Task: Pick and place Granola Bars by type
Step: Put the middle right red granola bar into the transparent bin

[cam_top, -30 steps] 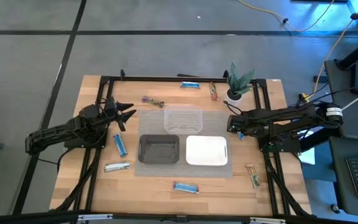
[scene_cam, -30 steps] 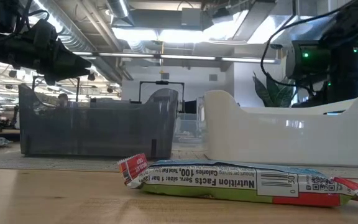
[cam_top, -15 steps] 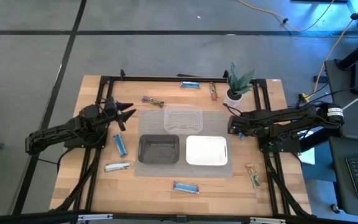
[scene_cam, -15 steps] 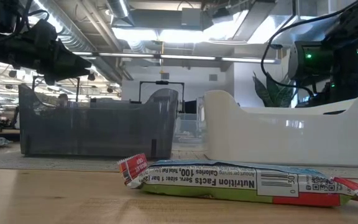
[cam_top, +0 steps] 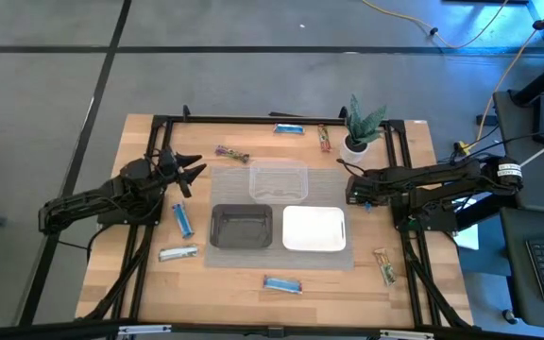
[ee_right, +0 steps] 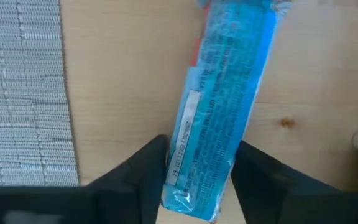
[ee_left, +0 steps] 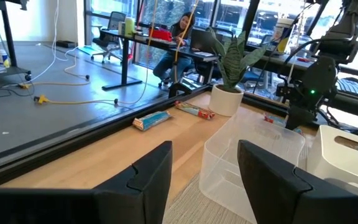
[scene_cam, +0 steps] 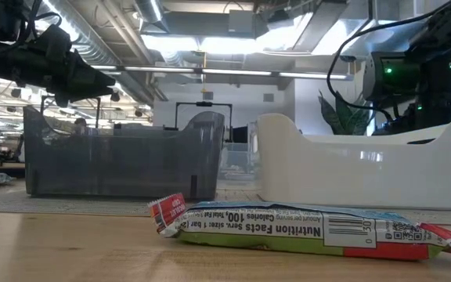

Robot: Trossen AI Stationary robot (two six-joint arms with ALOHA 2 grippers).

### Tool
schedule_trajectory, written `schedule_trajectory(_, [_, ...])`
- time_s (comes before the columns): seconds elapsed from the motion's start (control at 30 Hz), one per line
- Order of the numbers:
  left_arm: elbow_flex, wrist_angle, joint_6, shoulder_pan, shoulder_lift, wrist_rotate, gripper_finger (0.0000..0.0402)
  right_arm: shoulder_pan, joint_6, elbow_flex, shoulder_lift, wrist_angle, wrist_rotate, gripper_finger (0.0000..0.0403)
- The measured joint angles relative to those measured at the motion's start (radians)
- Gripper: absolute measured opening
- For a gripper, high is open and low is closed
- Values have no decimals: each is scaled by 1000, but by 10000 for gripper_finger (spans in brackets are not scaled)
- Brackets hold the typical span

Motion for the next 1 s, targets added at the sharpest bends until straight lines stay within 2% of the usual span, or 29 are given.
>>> schedule_trajectory(0.33, [0,0,0,0,0,0,175,0,-80,6,1,3,0,150])
schedule_trajectory(0.7, [0,0,0,0,0,0,174,0,-257,151,3,7,17,148])
schedule_trajectory(0.87, [0,0,0,0,0,0,174,0,-417,284,2,31,48,148])
schedule_trajectory(1.0, [0,0,0,0,0,0,175,0,-646,400,2,122,52,148])
